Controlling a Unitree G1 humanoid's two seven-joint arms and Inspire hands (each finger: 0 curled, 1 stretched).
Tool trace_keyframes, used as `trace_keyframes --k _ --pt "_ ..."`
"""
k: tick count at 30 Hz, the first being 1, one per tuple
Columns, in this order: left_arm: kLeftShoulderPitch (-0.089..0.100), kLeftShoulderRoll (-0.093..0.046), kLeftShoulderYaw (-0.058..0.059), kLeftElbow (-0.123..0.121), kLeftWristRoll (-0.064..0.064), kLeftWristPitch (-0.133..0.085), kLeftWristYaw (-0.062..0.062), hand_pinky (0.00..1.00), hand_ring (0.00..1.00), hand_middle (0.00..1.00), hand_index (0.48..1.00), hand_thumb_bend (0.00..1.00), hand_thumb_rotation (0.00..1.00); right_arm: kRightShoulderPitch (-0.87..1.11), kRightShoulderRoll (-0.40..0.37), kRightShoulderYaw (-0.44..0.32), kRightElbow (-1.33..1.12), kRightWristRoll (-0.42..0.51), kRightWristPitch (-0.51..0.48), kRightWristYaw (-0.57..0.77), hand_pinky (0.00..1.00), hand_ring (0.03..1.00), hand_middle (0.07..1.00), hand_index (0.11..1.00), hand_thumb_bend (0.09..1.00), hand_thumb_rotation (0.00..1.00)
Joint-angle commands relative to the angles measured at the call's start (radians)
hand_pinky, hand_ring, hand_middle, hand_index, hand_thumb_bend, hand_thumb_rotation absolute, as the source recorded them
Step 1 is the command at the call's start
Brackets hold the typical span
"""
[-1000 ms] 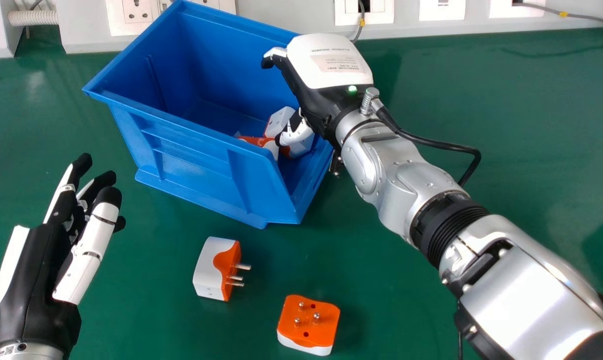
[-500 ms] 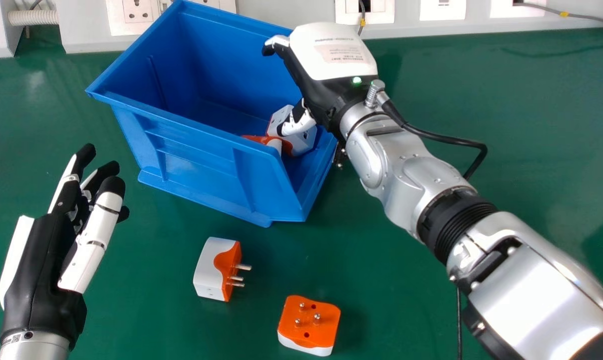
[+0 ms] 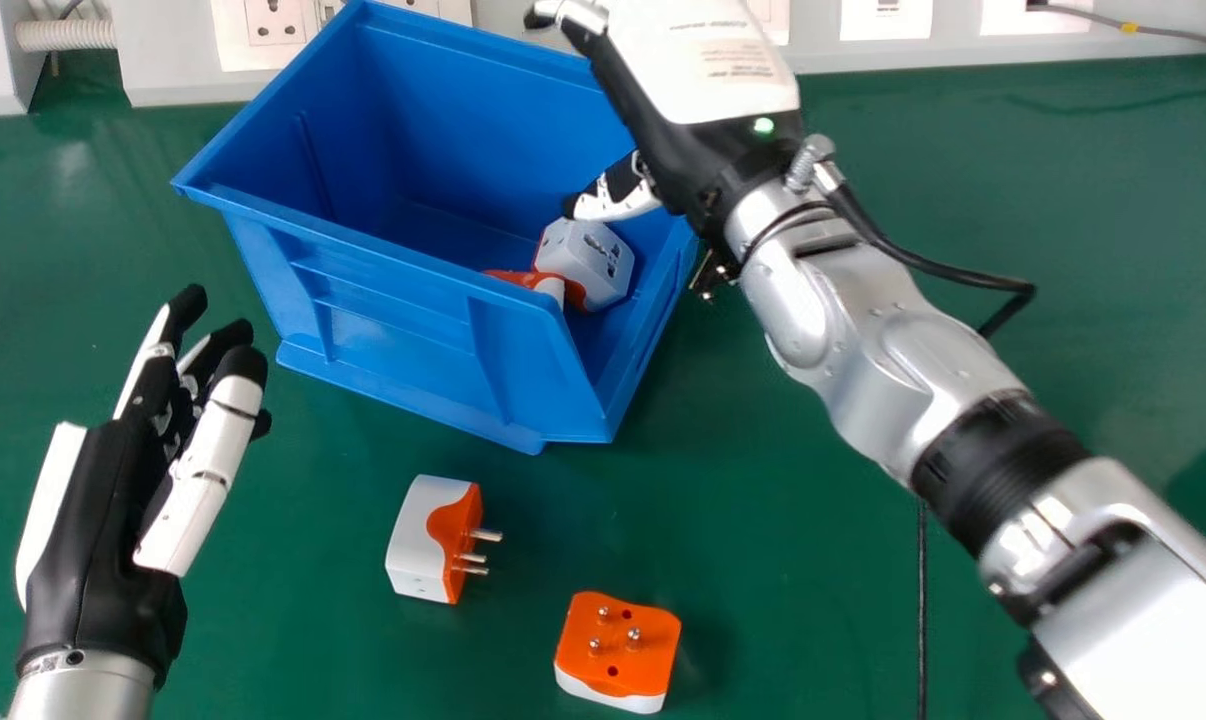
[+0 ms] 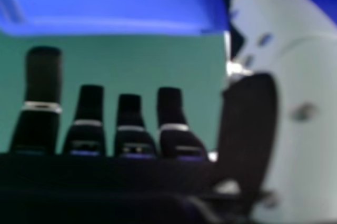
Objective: Pick all objects and put in blue box
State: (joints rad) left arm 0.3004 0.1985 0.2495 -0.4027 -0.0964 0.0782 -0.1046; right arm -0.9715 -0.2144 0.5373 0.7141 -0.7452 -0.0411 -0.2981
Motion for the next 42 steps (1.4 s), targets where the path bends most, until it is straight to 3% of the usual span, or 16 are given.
trace_keyframes --k 1,5,8,13,15,22,26,29,34,42 --pt "0.002 0.000 0.001 -0.033 0.012 0.007 0.011 0.83 0.91 0.92 0.966 0.37 0.74 0.033 -0.035 -0.034 -0.132 -0.018 0.030 0.006 0.45 0.854 0.888 0.815 0.414 0.00" --pt "-0.001 0.001 0.003 -0.030 0.014 0.013 0.011 0.83 0.91 0.92 0.967 0.36 0.74 0.125 -0.057 -0.081 -0.342 -0.027 0.110 0.061 0.45 0.858 0.890 0.814 0.416 0.00" --pt "0.004 -0.002 0.003 -0.041 0.012 0.022 0.011 0.84 0.90 0.92 0.966 0.35 0.75 0.202 -0.059 -0.118 -0.506 -0.035 0.174 0.099 0.59 0.861 0.889 0.814 0.501 0.00" --pt "0.018 -0.003 0.012 -0.054 0.008 0.025 0.010 0.84 0.91 0.92 0.966 0.35 0.75 0.341 -0.066 -0.172 -0.732 -0.059 0.244 0.120 0.65 0.863 0.888 0.815 0.552 0.00" --pt "0.029 -0.004 0.017 -0.061 0.001 0.022 0.005 0.83 0.91 0.92 0.964 0.35 0.75 0.408 -0.074 -0.192 -0.804 -0.068 0.246 0.121 0.68 0.852 0.884 0.812 0.646 0.00" --pt "0.057 -0.008 0.041 -0.065 -0.038 -0.001 -0.013 0.83 0.91 0.92 0.964 0.39 0.75 0.638 -0.078 -0.251 -0.990 -0.084 0.256 0.124 0.70 0.854 0.885 0.814 0.665 0.00" --pt "0.079 -0.014 0.048 -0.081 -0.047 -0.008 -0.018 0.83 0.91 0.92 0.964 0.39 0.75 0.775 -0.060 -0.268 -1.105 -0.113 0.290 0.142 0.71 0.864 0.893 0.817 0.668 0.00" --pt "0.090 -0.018 0.049 -0.095 -0.045 -0.007 -0.019 0.82 0.91 0.92 0.964 0.40 0.75 0.875 -0.041 -0.276 -1.169 -0.130 0.305 0.141 0.72 0.871 0.899 0.821 0.672 0.00" --pt "0.085 -0.020 0.051 -0.088 -0.041 -0.008 -0.020 0.82 0.91 0.92 0.963 0.41 0.75 1.022 -0.006 -0.269 -1.219 -0.163 0.301 0.114 0.73 0.874 0.901 0.822 0.676 0.00" --pt "0.078 -0.017 0.053 -0.093 -0.046 0.002 -0.024 0.82 0.90 0.92 0.963 0.41 0.75 1.158 0.020 -0.253 -1.253 -0.190 0.283 0.115 0.73 0.869 0.898 0.820 0.684 0.00"
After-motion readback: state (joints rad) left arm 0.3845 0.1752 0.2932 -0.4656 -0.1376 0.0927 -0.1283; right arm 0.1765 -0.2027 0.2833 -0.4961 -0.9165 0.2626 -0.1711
